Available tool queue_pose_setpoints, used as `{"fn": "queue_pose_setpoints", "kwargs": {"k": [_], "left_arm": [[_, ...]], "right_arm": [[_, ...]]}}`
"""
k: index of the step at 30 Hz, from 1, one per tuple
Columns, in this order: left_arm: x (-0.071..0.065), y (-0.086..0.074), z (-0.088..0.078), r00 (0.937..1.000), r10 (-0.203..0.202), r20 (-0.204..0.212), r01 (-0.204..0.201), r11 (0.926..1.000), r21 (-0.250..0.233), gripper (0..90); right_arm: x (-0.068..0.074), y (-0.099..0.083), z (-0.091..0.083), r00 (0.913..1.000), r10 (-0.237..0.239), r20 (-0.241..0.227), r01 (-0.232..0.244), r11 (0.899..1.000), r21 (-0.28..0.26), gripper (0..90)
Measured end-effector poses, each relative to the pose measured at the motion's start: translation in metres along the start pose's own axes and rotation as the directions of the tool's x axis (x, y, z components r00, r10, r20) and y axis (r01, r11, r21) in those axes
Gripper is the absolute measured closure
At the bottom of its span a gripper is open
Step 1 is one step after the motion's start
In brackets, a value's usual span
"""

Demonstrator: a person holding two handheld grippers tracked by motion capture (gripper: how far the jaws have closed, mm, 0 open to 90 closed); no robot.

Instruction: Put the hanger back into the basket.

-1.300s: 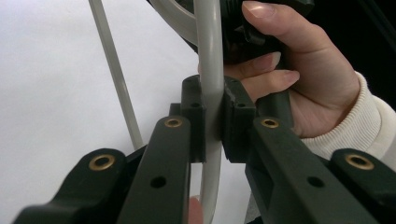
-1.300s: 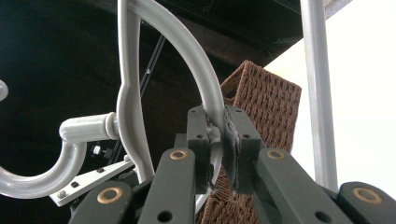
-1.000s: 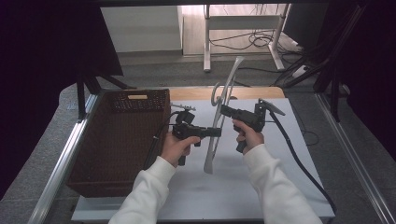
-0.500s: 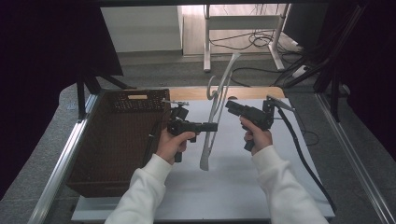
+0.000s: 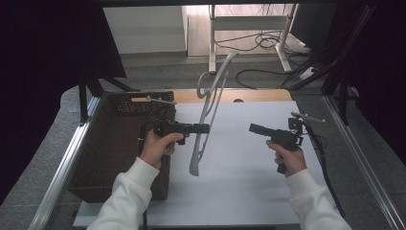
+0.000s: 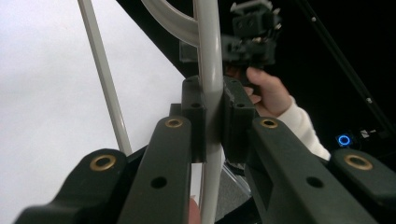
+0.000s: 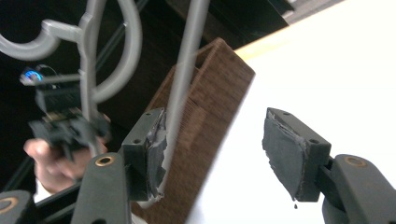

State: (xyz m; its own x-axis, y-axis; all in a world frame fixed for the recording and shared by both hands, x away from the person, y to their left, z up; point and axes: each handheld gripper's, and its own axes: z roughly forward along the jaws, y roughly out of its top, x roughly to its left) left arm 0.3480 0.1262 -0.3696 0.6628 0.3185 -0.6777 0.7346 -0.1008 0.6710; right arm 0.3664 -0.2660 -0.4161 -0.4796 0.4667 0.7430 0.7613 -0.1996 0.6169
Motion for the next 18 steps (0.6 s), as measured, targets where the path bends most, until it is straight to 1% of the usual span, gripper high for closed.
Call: {"fn": "queue_pose_setpoints", "kwargs": {"k": [1,3,4,5,6,8,10,11,12,13,15,16,17,18], "left_arm": [[-0.001,0.002,-0.009,1.0,0.004,0.004,-0.004,1.0,0.007,82.2],[-0.002,0.003,-0.017,1.0,0.003,0.001,-0.003,0.9999,0.013,82.1],[-0.002,0.003,-0.021,1.0,-0.001,0.006,0.001,0.9999,0.012,82.2],[-0.002,0.003,-0.025,1.0,-0.004,0.006,0.003,0.9999,0.013,82.1],[-0.002,0.003,-0.025,1.0,-0.004,0.006,0.003,0.9999,0.013,82.1],[-0.003,0.002,-0.035,0.9999,-0.011,0.013,0.011,0.9999,0.006,82.1],[-0.004,0.003,-0.038,0.9999,-0.01,0.013,0.01,1.0,0.003,82.1],[-0.005,0.003,-0.045,1.0,-0.004,0.009,0.004,1.0,0.003,82.1],[-0.005,0.003,-0.045,1.0,-0.004,0.009,0.004,1.0,0.003,82.1],[-0.006,0.004,-0.052,1.0,-0.004,0.007,0.004,1.0,0.003,82.1],[-0.006,0.005,-0.06,1.0,0.002,0.0,-0.002,1.0,0.009,82.1],[-0.006,0.005,-0.06,1.0,0.002,0.0,-0.002,1.0,0.009,82.1],[-0.006,0.005,-0.068,1.0,0.002,-0.006,-0.002,0.9999,0.013,82.1],[-0.006,0.005,-0.071,0.9999,0.003,-0.013,-0.003,0.9999,0.017,82.1]], "right_arm": [[-0.005,-0.005,-0.006,0.9988,-0.026,0.042,0.026,0.999,0.023,38.6],[-0.009,-0.01,-0.011,0.994,-0.066,0.087,0.063,0.997,0.042,37.4],[-0.011,-0.012,-0.014,0.9908,-0.087,0.104,0.082,0.995,0.054,36.9],[-0.013,-0.014,-0.016,0.9894,-0.089,0.115,0.083,0.995,0.058,36.7],[-0.015,-0.016,-0.018,0.9873,-0.098,0.125,0.091,0.994,0.063,36.6],[-0.018,-0.019,-0.022,0.9856,-0.1,0.137,0.09,0.993,0.074,36.4],[-0.021,-0.023,-0.026,0.985,-0.1,0.141,0.09,0.993,0.076,36.4],[-0.021,-0.024,-0.028,0.9856,-0.098,0.138,0.088,0.993,0.075,36.4],[-0.021,-0.024,-0.028,0.9856,-0.098,0.138,0.088,0.993,0.075,36.4],[-0.022,-0.027,-0.03,0.9838,-0.106,0.145,0.095,0.993,0.076,36.4],[-0.022,-0.029,-0.031,0.98,-0.12,0.159,0.107,0.991,0.086,36.3],[-0.022,-0.029,-0.031,0.98,-0.12,0.159,0.107,0.991,0.086,36.3],[-0.022,-0.029,-0.032,0.9784,-0.122,0.167,0.108,0.99,0.093,36.2],[-0.023,-0.029,-0.033,0.9786,-0.118,0.168,0.103,0.99,0.094,36.2]]}}
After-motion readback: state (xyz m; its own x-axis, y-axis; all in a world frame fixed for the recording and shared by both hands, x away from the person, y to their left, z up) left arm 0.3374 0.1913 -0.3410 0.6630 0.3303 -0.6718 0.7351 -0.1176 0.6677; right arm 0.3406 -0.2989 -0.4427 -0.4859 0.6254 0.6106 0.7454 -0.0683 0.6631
